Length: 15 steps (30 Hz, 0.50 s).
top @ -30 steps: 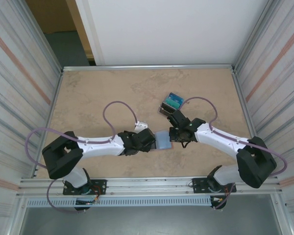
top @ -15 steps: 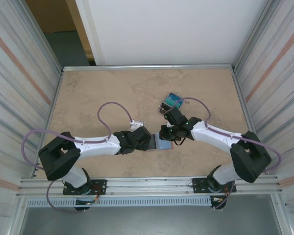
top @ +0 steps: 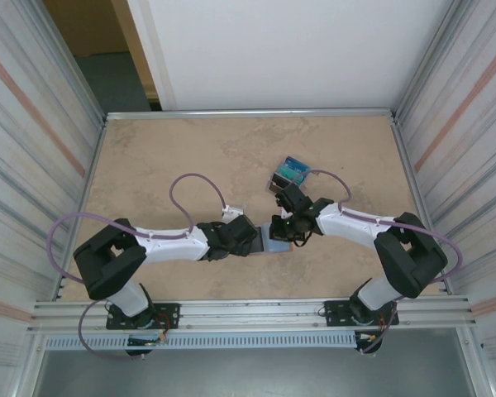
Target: Take the credit cards out of the card holder
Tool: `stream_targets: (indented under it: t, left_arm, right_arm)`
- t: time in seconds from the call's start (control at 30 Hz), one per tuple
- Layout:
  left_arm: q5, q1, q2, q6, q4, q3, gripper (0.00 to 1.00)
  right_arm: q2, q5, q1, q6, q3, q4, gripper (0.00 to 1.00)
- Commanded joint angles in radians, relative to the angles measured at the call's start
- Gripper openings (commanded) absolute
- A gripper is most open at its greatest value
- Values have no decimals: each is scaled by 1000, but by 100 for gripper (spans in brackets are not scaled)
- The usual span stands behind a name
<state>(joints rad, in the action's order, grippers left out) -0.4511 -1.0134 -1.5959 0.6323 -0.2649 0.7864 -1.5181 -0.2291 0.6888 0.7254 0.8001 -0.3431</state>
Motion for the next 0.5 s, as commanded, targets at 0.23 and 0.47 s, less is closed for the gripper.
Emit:
stream_targets:
  t: [0.23,0.47]
  left_arm:
    - [-12,10,-1,2,-46,23,99]
    - [-17,10,26,2,-51,16,99]
  right_arm:
    - [35,38,-51,13,-80,-13,9]
    - [69,54,-64,20,-85,-19,10]
